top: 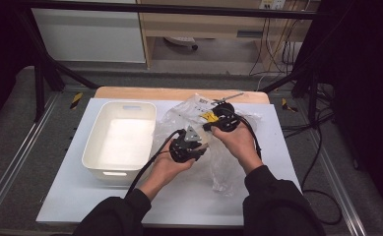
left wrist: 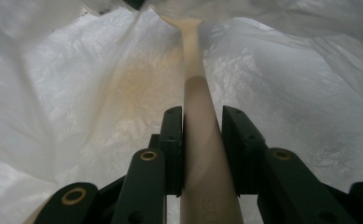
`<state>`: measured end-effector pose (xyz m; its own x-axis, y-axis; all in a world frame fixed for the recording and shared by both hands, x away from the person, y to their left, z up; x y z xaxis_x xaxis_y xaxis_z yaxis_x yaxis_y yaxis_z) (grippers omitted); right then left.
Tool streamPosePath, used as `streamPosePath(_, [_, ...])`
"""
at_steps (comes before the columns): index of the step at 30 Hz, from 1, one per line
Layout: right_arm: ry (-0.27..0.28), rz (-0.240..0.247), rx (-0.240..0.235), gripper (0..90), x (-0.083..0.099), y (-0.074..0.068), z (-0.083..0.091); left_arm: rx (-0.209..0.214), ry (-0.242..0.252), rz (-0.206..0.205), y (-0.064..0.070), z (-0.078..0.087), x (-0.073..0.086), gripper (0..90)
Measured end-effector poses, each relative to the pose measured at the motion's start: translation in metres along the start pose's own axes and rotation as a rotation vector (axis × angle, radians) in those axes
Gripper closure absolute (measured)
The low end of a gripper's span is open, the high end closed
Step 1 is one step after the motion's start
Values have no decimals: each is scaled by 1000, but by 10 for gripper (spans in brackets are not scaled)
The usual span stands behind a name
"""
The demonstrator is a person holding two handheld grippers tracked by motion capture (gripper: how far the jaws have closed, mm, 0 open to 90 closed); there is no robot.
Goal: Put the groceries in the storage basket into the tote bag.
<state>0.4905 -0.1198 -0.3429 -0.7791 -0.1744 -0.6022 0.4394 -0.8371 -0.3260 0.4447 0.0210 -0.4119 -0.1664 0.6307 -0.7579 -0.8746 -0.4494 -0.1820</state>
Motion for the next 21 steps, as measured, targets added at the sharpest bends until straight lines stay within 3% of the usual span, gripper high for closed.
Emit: streamPosePath(21, [-26,3,-27,900,18,0,-6,-25,-1,-10,-10,-20,7,701])
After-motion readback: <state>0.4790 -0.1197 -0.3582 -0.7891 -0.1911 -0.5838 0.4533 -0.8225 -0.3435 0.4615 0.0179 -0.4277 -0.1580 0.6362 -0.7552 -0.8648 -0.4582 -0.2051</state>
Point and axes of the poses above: each handheld gripper's, and its own axes: z roughly backward along the jaws, x roughly out of its underside, y roughly to its right, the point moved 2 cm from there along -z, roughly forward along the jaws, and after that the axes turned 11 degrees about -z, right-handed, at the moved point
